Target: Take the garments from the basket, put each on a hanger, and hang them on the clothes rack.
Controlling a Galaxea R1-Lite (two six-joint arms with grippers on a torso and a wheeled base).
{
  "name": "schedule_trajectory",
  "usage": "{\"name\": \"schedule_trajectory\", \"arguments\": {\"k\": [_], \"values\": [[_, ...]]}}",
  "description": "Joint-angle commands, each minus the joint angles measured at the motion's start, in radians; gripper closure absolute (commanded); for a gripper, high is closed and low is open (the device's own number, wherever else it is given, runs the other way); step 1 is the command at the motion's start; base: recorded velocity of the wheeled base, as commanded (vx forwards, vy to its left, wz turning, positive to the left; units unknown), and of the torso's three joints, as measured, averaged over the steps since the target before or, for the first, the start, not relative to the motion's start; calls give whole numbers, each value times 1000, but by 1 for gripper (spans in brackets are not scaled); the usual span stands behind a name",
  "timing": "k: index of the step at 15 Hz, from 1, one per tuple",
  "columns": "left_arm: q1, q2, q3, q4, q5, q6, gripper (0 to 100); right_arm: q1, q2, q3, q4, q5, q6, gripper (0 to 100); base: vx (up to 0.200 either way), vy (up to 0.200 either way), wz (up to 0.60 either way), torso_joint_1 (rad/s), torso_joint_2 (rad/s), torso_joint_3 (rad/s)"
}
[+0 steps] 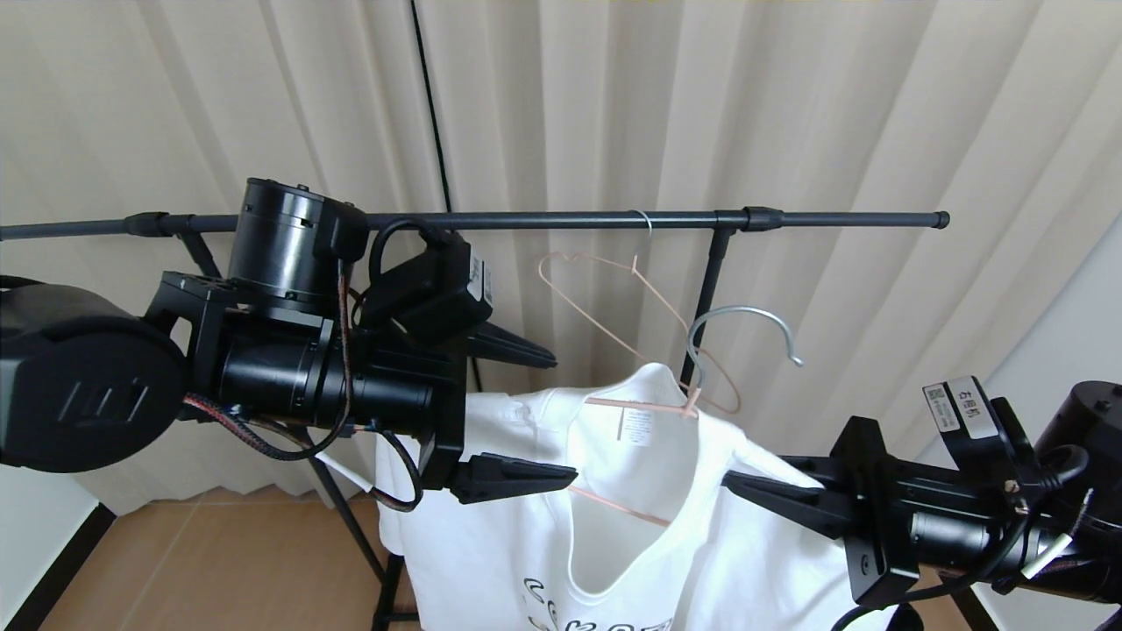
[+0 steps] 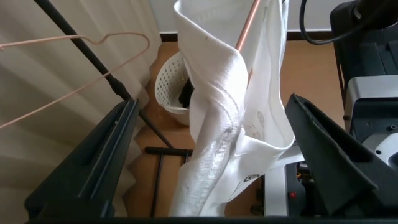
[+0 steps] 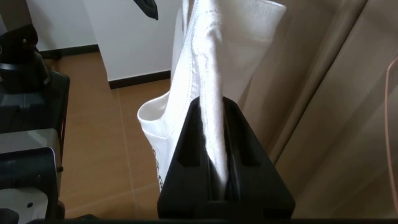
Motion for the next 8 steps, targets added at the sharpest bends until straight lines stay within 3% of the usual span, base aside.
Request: {"name": "schedule_trajectory", "arguments": {"k": [1, 8], "values": [[-2, 7, 2, 0, 1, -1, 0, 0, -16, 2, -1, 0, 0, 100, 0, 0, 0, 0, 0, 0], [-2, 39, 4, -5, 4, -2, 0, 10, -39, 6, -1, -1, 0, 100, 0, 0, 0, 0, 0, 0]]}}
